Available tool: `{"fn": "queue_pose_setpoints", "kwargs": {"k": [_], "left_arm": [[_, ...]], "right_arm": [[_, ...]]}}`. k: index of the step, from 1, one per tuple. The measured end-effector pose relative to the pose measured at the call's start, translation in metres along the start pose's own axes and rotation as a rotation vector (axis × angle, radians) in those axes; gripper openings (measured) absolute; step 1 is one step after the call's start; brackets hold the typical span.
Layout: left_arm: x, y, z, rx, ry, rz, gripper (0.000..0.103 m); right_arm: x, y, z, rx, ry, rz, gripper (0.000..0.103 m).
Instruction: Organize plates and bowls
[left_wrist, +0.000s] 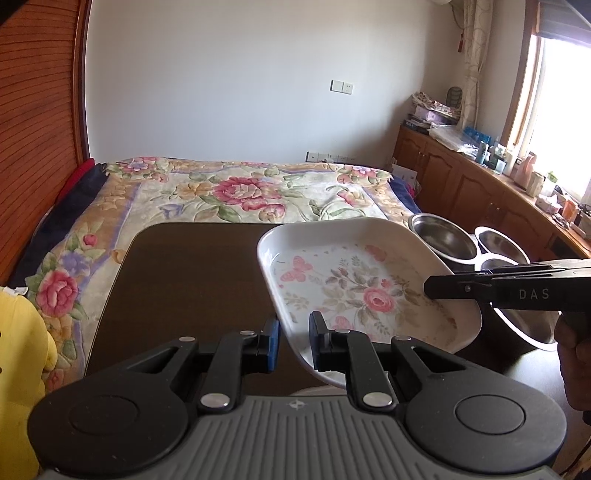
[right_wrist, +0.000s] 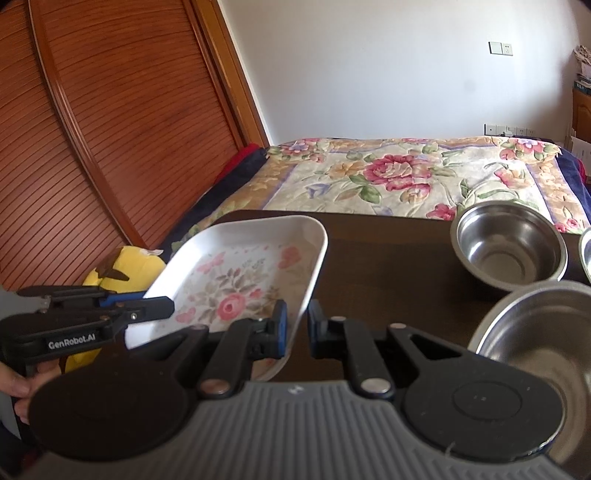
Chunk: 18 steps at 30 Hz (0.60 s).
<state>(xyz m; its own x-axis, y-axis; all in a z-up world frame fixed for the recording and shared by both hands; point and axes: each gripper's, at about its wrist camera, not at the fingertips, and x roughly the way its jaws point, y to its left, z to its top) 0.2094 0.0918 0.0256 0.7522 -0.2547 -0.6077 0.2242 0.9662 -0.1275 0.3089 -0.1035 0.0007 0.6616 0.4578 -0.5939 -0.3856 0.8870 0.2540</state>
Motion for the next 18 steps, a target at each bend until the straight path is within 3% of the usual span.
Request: {"fn": "queue_pose_setpoints", "kwargs": {"k": [18], "left_arm": [[-0.028,-0.008,-0.044,-0.010,0.008,-0.009,0.017]], "right_arm": [[-0.025,0.015,-0.043,-0.021,0.024,0.037,0.014]]}}
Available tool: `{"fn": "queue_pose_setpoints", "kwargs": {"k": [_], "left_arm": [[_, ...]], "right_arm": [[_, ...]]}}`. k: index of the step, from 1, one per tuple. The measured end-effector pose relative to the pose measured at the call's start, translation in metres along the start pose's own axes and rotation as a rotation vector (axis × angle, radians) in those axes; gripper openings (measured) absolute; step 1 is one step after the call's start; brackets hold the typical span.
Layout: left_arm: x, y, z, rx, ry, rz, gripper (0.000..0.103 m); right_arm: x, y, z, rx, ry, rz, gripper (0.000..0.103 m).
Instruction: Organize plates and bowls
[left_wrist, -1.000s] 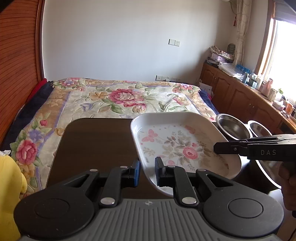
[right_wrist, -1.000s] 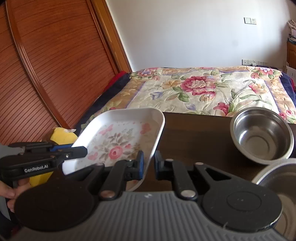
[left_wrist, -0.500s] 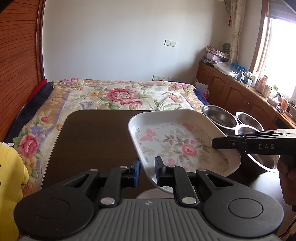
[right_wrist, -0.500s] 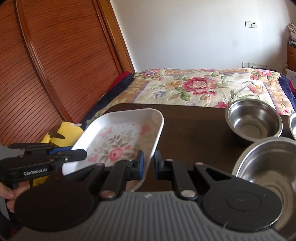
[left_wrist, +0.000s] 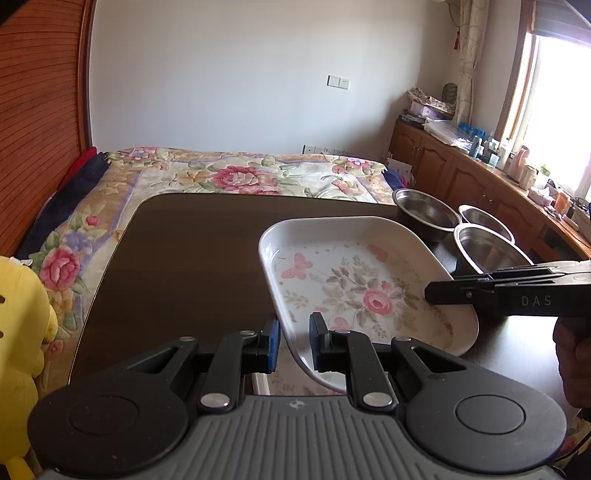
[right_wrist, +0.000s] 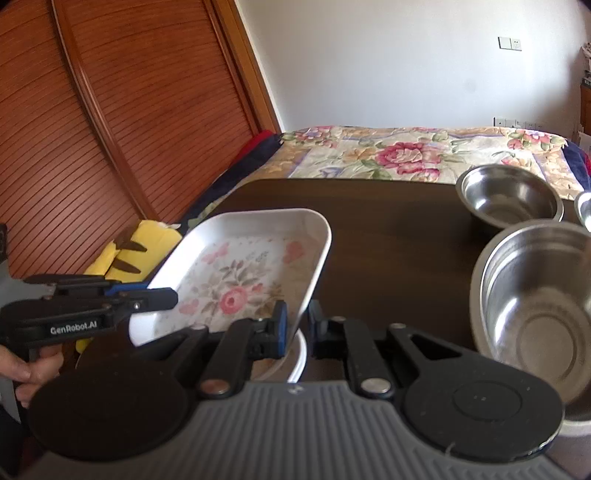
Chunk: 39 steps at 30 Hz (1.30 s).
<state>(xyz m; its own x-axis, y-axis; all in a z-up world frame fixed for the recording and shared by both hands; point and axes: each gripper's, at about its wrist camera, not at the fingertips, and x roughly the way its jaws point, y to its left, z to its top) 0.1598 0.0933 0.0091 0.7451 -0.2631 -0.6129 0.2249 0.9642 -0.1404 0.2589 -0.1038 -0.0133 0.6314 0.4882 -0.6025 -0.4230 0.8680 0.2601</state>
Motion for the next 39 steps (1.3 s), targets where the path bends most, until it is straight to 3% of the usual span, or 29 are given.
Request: {"fn": "queue_pose_setpoints", "kwargs": {"k": [25,39], "left_arm": [[-0.021,0.001,-0.034,-0.021,0.006,-0.010,0.017],[-0.014,0.003,-0.040,-0.021,0.023,0.000,0.017]], "right_arm": [[-0.014,0.011,-0.029,-0.044,0.038,0.047,0.014],[-0.011,0.015,-0.028,-0.042,0.042,0.043,0.017]]}}
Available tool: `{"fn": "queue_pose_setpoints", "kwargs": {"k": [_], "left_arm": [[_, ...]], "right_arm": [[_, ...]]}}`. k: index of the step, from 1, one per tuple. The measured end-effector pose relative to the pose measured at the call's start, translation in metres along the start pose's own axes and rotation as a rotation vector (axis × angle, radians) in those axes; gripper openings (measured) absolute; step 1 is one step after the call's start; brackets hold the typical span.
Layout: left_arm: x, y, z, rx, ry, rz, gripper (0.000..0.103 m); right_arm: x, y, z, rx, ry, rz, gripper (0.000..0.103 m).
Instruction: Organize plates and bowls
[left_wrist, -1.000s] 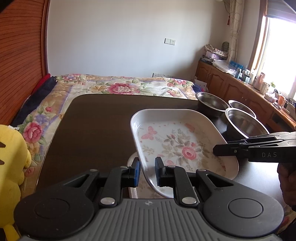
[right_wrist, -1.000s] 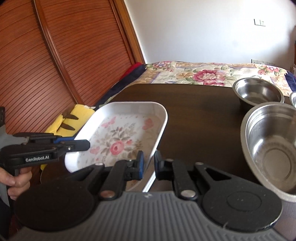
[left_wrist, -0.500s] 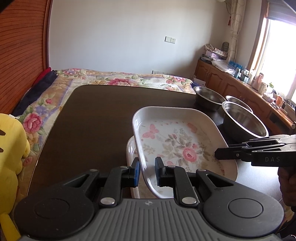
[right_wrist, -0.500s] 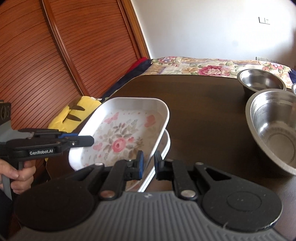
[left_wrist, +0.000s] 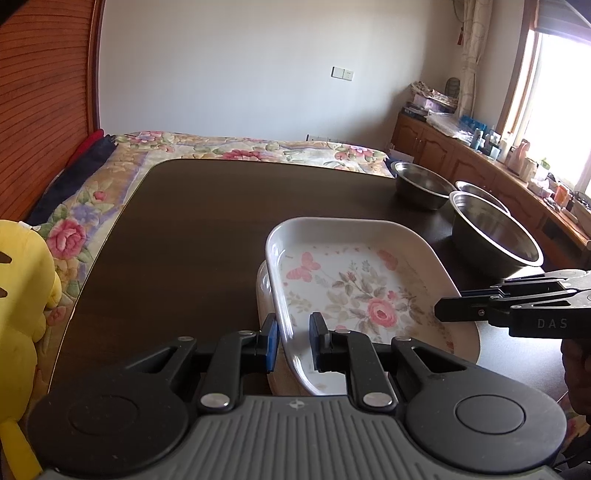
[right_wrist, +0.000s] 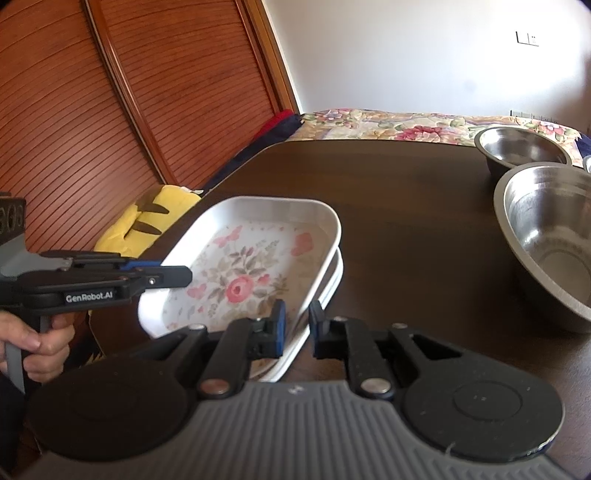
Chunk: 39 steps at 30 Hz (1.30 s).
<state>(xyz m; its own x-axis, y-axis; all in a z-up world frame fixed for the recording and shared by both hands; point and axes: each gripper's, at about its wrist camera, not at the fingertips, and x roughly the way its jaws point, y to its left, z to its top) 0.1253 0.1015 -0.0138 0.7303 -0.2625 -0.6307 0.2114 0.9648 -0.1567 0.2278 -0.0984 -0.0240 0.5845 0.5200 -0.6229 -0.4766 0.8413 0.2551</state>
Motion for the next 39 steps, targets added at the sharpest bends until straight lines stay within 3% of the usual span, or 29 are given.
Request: {"fn": "queue_pose_setpoints", "kwargs": {"k": [14,20,29,33,39], "left_arm": [[-0.002,0.001,0.005,0.016,-0.018,0.028,0.018],[-0.005,-0.006,0.008,0.030,-0.033,0.025,0.025],[0.000,-0.044,0.020,0.092,-0.079,-0.020,0.050],[0.008,-0.067,0.028,0.127,-0.104,-0.037,0.066],[0.028,-0.102,0.038,0.159,-0.134,-0.068,0.077]], "right_arm": [[-0.004,-0.002,-0.003,-0.010,-0.027,0.021,0.021],[-0.008,0.001,-0.005,-0.036,-0.045,0.006,0.022],[-0.036,-0.028,-0.005,0.006,-0.135,-0.043,0.024],[-0.053,-0.044,-0.004,-0.006,-0.189,-0.106,0.030],[-0.073,-0.071,-0.005,-0.011,-0.247,-0.205,0.032]]}}
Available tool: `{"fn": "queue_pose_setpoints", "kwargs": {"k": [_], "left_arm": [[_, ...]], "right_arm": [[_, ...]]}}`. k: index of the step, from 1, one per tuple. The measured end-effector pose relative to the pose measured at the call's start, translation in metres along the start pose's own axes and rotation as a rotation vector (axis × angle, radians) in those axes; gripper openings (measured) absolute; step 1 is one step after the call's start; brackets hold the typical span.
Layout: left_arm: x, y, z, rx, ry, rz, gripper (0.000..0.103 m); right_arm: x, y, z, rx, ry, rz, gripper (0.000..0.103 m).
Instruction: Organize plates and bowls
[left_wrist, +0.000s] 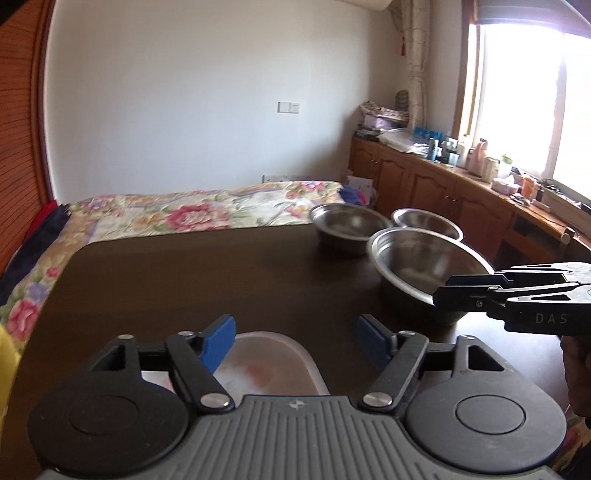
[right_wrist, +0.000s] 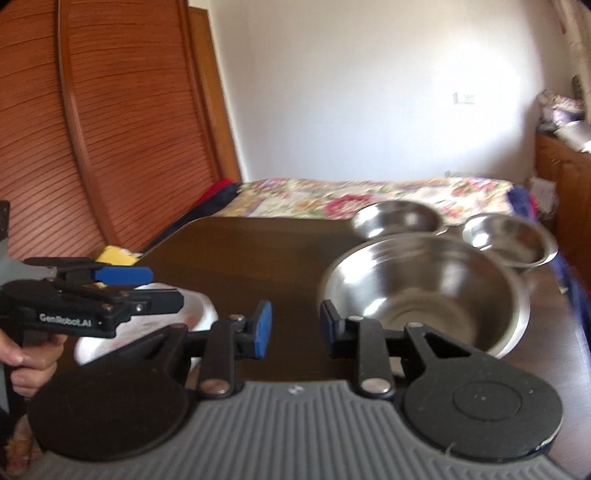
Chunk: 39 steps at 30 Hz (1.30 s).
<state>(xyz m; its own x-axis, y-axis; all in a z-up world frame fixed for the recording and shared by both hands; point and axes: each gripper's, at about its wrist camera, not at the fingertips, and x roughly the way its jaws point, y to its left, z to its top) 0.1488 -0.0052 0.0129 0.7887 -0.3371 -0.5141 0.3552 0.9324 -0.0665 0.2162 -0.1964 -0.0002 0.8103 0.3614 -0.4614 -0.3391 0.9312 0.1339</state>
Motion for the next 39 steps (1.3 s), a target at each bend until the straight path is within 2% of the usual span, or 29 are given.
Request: {"fn": "queue_pose_setpoints", "kwargs": {"k": [3,6,13,15,19,20,25,27,29,32,37,39], "left_arm": [[0.013,-0.018,0.006,0.013,-0.014,0.001,0.083],[0.026,-0.032,0.009,0.032,-0.029,0.039,0.086],[0.051,-0.053,0.017,0.071,-0.003,0.045,0.091],[0.056,-0.055,0.019,0.054,-0.002,0.041,0.091],[0.064,-0.061,0.023,0.042,-0.003,0.068,0.093],[0.066,-0.062,0.024,0.045,-0.002,0.070,0.093],[0.074,-0.066,0.030,0.039,0.012,0.053,0.093],[0.078,-0.069,0.032,0.034,0.018,0.037,0.093],[0.082,-0.072,0.034,0.037,0.026,0.020,0.092],[0.089,-0.075,0.036,0.036,0.033,0.001,0.087],[0.101,-0.083,0.036,0.047,0.067,-0.033,0.067],[0.105,-0.084,0.036,0.043,0.079,-0.043,0.062]], "right_arm": [[-0.006,-0.017,0.001,0.012,-0.024,-0.030,0.034],[-0.009,-0.032,0.001,0.007,-0.046,-0.070,0.036],[-0.013,-0.063,0.000,0.032,-0.079,-0.124,0.042],[-0.012,-0.071,0.000,0.030,-0.088,-0.138,0.050],[-0.006,-0.084,0.000,0.029,-0.091,-0.155,0.055],[-0.007,-0.087,-0.001,0.031,-0.093,-0.156,0.059],[0.000,-0.104,-0.001,0.049,-0.092,-0.158,0.066],[0.003,-0.109,-0.001,0.058,-0.090,-0.159,0.078],[0.004,-0.112,-0.002,0.059,-0.091,-0.156,0.081],[0.008,-0.118,-0.002,0.061,-0.081,-0.149,0.083],[0.013,-0.122,-0.001,0.068,-0.065,-0.135,0.083],[0.016,-0.123,0.000,0.066,-0.056,-0.129,0.082]]}}
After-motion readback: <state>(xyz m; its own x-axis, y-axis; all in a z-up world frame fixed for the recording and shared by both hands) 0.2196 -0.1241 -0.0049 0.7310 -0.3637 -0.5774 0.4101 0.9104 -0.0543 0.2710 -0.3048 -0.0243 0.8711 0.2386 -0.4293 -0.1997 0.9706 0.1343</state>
